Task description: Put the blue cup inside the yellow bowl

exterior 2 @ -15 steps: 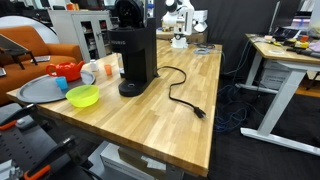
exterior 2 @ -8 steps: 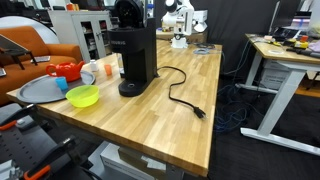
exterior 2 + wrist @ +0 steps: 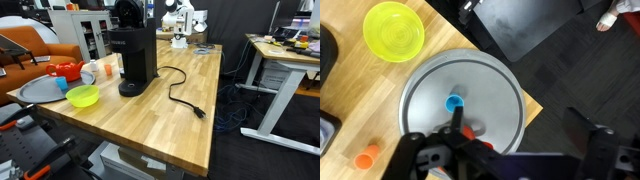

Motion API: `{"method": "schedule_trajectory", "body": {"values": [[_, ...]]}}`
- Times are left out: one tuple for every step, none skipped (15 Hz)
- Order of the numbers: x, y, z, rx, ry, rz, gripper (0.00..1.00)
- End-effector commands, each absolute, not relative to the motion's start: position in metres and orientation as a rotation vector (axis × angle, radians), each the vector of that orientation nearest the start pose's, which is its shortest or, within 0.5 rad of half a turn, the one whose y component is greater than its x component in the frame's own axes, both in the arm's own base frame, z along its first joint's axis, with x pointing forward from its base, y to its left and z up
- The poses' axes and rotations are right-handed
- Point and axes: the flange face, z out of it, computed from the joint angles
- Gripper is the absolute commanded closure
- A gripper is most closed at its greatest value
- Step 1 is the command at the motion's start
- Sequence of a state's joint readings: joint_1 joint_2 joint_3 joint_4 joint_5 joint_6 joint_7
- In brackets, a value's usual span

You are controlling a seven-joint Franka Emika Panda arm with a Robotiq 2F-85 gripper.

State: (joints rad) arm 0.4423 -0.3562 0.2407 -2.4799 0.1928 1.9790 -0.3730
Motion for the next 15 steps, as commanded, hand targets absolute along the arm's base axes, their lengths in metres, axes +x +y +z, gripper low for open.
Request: {"method": "schedule_trajectory", "body": {"values": [[0.325,0.28,0.377,-2.712,-1.359,0.312,0.0],[0.325,0.28,0.365,-2.715,-1.354,0.339,0.0],[0.326,0.28,0.354,-2.723,-1.342,0.357,0.0],[0.328,0.281,0.345,-2.72,-1.349,0.353,0.0],[0.329,0.283,0.337,-2.712,-1.35,0.373,0.0],[0.325,0.279,0.342,-2.713,-1.367,0.38,0.0],[0.325,0.28,0.336,-2.711,-1.365,0.398,0.0],[0.325,0.28,0.335,-2.71,-1.365,0.401,0.0],[0.325,0.281,0.336,-2.71,-1.367,0.396,0.0],[0.325,0.281,0.339,-2.711,-1.368,0.388,0.0],[0.325,0.281,0.34,-2.711,-1.369,0.384,0.0],[0.325,0.281,0.34,-2.711,-1.37,0.384,0.0],[0.325,0.281,0.34,-2.711,-1.369,0.384,0.0],[0.328,0.281,0.34,-2.726,-1.365,0.371,0.0],[0.33,0.281,0.339,-2.725,-1.369,0.364,0.0]]}}
